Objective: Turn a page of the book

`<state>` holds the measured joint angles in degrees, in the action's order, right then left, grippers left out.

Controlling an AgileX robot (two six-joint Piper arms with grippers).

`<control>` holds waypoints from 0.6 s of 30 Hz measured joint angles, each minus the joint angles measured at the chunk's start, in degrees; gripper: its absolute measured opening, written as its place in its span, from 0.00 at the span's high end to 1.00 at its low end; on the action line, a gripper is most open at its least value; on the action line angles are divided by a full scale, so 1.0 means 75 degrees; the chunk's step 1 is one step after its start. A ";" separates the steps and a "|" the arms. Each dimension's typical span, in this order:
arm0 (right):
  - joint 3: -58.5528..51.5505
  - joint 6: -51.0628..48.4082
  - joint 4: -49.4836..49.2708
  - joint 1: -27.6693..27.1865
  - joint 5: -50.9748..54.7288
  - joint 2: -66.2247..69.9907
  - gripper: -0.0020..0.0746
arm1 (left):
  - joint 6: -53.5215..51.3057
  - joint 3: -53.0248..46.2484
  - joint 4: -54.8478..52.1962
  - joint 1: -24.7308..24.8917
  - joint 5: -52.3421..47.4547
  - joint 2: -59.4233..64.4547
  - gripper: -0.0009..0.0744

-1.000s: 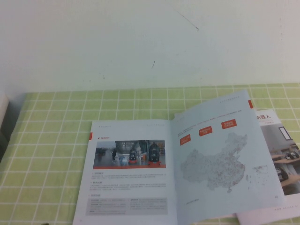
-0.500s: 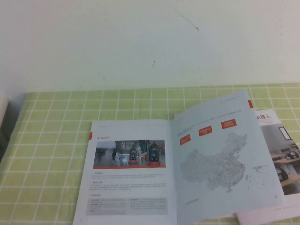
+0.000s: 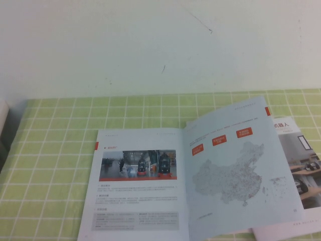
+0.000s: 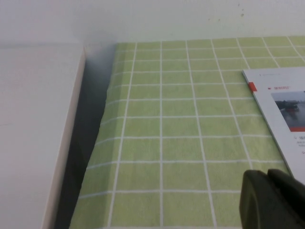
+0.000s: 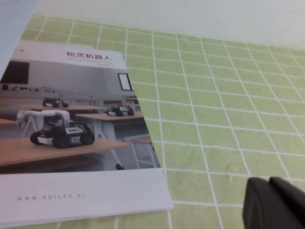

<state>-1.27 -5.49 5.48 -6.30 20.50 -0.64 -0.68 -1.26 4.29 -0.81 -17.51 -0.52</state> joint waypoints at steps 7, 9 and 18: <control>0.0000 0.0000 -0.0014 0.0000 0.0000 0.0000 0.98 | -0.0269 0.0000 0.0049 0.0000 -0.0014 0.0000 0.99; 0.0000 0.0000 -0.0014 0.0000 0.0000 0.0000 0.98 | -0.0302 0.0000 0.0049 0.0000 -0.0014 0.0000 0.99; 0.0000 0.0000 -0.0014 0.0000 0.0000 0.0000 0.98 | -0.0376 0.0000 0.0049 0.0000 -0.0014 0.0000 0.99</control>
<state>-1.27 -5.49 5.38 -6.30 20.50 -0.64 -3.50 -1.26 4.65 -0.81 -17.61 -0.52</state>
